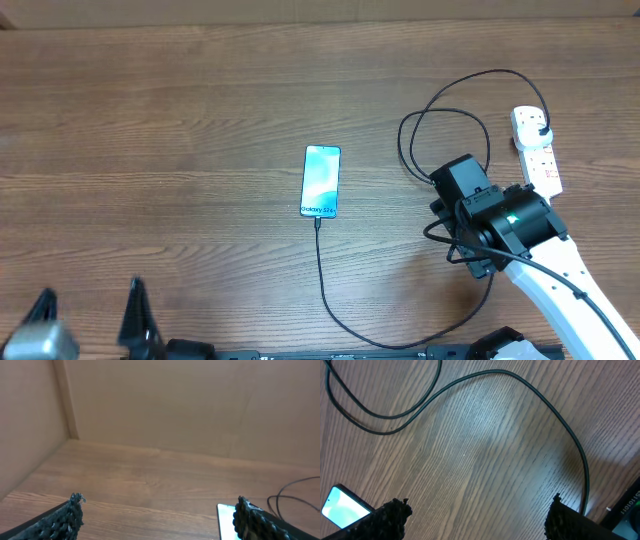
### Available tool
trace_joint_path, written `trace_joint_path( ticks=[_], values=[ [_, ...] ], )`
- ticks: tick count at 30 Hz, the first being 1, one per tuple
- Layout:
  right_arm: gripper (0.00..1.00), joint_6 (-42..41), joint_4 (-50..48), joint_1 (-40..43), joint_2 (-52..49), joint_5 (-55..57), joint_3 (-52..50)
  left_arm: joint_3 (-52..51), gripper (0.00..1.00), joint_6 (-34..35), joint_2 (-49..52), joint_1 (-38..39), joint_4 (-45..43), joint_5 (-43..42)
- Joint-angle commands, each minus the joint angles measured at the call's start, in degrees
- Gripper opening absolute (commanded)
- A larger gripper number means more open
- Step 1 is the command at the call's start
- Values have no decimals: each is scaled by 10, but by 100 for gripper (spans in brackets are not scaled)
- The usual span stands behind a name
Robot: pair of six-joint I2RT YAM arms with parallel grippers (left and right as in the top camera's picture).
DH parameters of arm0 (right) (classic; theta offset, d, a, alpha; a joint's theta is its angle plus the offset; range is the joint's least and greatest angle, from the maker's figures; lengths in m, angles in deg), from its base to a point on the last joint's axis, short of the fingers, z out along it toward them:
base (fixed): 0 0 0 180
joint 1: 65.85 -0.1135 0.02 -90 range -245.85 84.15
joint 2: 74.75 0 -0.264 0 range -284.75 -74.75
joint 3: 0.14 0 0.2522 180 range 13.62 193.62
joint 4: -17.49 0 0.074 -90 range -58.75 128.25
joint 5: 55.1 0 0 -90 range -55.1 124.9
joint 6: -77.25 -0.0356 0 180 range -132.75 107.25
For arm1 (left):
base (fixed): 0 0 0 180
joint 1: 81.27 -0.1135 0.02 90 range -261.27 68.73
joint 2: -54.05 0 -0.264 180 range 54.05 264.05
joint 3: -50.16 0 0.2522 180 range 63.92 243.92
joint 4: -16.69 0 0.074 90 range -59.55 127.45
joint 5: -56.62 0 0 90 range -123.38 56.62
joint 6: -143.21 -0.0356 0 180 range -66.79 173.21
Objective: Plug charger to phone and switch on socket
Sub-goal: 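Move the right gripper over the white power strip's switch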
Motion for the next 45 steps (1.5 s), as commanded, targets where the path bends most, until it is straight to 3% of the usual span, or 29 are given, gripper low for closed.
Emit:
trace_joint_path(
  ticks=[1, 3, 10, 12, 15, 22, 26, 37, 45],
  values=[
    [90, 41, -4, 18, 4, -11, -4, -2, 100, 8, -54, -5, 29, 8],
    [85, 55, -4, 33, 4, -11, -4, -2, 99, 8, -76, -7, 57, 8],
    [46, 178, -19, 159, 4, -69, -4, -2, 100, 8, -142, -15, 202, 11],
    [37, 217, -20, 204, 4, -80, -4, -2, 99, 8, -159, -15, 206, 25],
    [28, 280, -24, 296, 4, -100, -3, 3, 100, 8, -174, -16, 209, 24],
    [18, 360, -35, 432, 4, -108, 15, 2, 100, 8, -174, -19, 212, 25],
    [5, 403, -57, 489, 4, -127, 27, 2, 100, 8, -174, -19, 212, 25],
    [4, 474, -114, 561, -106, -180, 57, 2, 100, 8, -174, -19, 213, 25],
    [4, 474, -102, 561, -306, -189, 223, 2, 100, 8, -174, -19, 213, 25]
  ],
)
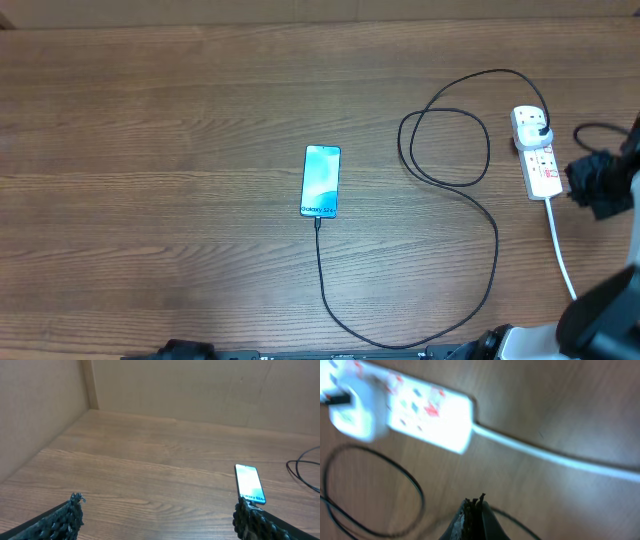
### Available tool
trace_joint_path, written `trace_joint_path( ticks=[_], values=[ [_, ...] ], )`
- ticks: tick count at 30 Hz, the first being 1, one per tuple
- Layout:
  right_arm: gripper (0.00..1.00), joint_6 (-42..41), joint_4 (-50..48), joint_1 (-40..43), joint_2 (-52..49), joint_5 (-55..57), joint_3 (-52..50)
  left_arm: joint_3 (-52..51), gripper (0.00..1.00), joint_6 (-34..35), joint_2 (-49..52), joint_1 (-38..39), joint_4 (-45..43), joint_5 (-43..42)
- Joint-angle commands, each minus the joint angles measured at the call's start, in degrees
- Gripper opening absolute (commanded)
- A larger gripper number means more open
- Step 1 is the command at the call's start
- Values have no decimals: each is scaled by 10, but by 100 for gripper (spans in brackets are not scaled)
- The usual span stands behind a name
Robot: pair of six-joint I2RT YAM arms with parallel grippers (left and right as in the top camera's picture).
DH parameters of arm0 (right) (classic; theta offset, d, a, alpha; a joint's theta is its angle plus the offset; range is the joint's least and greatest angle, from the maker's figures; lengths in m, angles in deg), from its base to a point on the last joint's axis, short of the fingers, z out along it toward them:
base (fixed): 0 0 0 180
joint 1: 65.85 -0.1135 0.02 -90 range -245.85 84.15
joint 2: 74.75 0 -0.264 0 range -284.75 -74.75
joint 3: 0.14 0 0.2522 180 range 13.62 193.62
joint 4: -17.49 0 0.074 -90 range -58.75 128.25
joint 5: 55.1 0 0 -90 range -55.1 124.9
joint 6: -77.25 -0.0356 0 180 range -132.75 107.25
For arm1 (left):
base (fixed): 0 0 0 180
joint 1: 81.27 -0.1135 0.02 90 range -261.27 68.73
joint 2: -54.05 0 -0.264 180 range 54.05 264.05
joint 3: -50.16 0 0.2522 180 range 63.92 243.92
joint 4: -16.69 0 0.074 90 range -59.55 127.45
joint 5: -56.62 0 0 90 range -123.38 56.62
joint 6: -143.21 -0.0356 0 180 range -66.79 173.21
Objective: Plug charger to phone and switch on socket
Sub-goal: 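Move the right gripper over the white power strip's switch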
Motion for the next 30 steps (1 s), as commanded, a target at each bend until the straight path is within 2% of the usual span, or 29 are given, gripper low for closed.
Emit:
trace_joint_path(
  ticks=[1, 5, 10, 21, 30],
  values=[
    [4, 9, 5, 2, -83, -17, 89, 0, 100, 8, -5, -3, -1, 7],
    [4, 9, -10, 2, -148, -27, 132, 1, 100, 8, -5, -3, -1, 7],
    [4, 9, -59, 2, -196, -49, 136, 1, 100, 8, -5, -3, -1, 7],
    [4, 3, -138, 1, -235, -96, 136, 1, 99, 8, -5, -3, 0, 7],
    [4, -8, -162, -3, -249, -106, 136, 1, 100, 8, -5, -3, 0, 7]
  ],
)
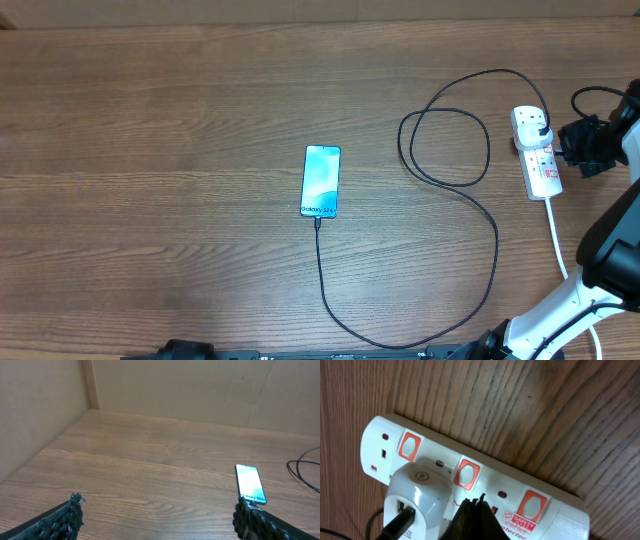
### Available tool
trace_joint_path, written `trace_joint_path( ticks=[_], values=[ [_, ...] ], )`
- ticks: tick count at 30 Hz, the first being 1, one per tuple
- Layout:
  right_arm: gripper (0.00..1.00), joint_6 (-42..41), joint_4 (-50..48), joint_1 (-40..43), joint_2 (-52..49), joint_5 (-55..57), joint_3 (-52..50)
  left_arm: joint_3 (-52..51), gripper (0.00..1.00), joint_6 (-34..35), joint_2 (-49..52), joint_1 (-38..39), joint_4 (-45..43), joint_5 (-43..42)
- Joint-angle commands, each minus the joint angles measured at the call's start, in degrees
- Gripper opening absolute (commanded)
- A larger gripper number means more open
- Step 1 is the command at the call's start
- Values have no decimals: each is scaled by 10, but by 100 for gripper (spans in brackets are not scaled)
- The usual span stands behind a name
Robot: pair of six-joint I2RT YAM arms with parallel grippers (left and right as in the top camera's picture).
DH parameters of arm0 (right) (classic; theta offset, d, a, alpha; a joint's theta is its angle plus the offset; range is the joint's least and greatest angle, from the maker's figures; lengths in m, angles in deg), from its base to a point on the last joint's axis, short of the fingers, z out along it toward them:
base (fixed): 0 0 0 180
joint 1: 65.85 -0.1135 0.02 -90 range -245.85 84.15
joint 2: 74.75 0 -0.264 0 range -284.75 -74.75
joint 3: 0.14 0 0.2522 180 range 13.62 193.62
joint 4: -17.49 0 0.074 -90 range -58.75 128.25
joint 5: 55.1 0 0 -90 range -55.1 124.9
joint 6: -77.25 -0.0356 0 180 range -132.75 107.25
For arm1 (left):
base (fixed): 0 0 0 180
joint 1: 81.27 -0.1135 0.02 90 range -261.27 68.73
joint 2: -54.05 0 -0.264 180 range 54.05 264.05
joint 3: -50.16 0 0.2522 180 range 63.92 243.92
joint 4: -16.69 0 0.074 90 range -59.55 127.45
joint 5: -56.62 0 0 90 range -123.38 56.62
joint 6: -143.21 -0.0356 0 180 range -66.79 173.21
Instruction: Plug charger to phone and switch on socket
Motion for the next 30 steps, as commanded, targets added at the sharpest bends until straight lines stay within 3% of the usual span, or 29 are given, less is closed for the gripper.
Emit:
trace_joint_path(
  ticks=[1, 22, 30],
  values=[
    [4, -5, -10, -5, -7, -13, 16, 1, 100, 8, -5, -3, -1, 6],
    [4, -7, -32, -53, -78, -13, 16, 1, 100, 8, -5, -3, 1, 6],
    [4, 26, 122, -53, -50, 15, 69, 1, 100, 8, -5, -3, 9, 6]
  ],
)
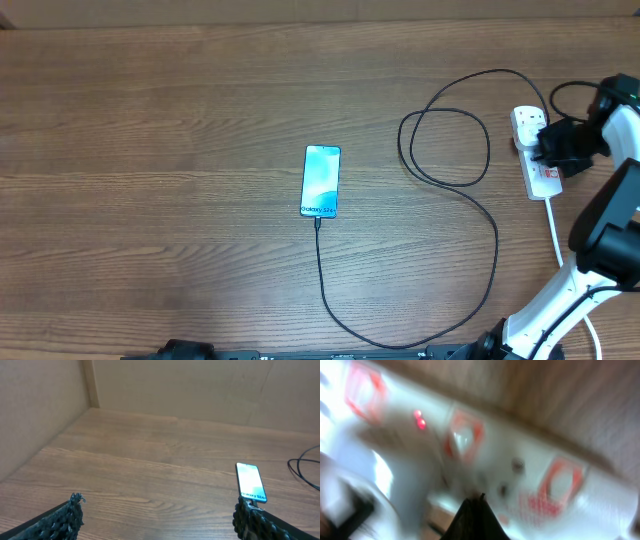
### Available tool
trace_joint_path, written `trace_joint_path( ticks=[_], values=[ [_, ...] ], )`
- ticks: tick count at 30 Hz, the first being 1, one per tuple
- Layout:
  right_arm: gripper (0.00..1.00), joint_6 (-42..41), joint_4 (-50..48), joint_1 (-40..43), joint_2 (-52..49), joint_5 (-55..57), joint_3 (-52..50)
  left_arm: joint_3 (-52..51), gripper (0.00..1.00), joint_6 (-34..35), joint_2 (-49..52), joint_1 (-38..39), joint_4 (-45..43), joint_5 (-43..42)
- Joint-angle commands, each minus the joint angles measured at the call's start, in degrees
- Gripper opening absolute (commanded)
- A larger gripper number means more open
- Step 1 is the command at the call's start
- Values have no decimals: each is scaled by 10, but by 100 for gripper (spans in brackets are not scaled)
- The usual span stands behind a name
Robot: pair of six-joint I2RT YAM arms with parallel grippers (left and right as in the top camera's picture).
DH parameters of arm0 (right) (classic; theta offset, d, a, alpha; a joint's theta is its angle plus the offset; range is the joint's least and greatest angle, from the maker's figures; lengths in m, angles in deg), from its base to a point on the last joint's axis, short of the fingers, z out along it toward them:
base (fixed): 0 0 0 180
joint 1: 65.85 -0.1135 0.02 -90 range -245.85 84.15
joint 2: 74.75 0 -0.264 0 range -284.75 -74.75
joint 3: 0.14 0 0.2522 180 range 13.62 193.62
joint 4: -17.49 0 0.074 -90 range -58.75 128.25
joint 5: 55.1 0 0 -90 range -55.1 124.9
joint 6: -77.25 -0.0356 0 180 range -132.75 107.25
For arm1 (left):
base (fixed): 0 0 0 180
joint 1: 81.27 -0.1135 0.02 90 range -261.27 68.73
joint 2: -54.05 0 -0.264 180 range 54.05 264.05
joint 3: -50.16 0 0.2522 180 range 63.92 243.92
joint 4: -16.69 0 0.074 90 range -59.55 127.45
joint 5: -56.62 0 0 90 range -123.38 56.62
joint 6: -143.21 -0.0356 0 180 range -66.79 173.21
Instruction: Plug charger to phone and switch on socket
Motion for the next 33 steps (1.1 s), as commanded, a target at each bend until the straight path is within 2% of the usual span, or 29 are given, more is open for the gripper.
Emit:
trace_joint_path(
  ticks=[1, 5, 13, 18, 22, 24, 27, 28, 29, 30, 33],
  values=[
    [4, 18, 57, -8, 11, 19, 42, 1, 100, 8, -5, -3, 5, 6],
    [4, 21, 116, -7, 81, 43, 63, 1, 100, 9, -5, -3, 5, 6],
    [4, 30, 181, -30, 287, 34, 63, 1, 100, 9, -5, -3, 7, 5],
    [4, 30, 224, -62, 411, 33, 63, 1, 100, 17, -5, -3, 2, -26],
    [5, 30, 273, -80, 512, 21, 63, 1, 100, 17, -5, -3, 33, -26],
    [16, 30, 297, -80, 542, 10, 63, 1, 99, 17, -5, -3, 39, -26],
    [48, 30, 341, -80, 581, 7, 63, 1, 100, 17, -5, -3, 39, -26],
    [61, 30, 355, -80, 592, 7, 63, 1, 100, 17, -5, -3, 39, -26],
    [86, 30, 369, -80, 600, 8, 63, 1, 99, 17, -5, -3, 39, -26],
    [99, 30, 372, -80, 609, 8, 62, 1, 100, 17, -5, -3, 39, -26],
    [100, 30, 373, -80, 627, 9, 62, 1, 100, 17, -5, -3, 39, -26]
  ],
)
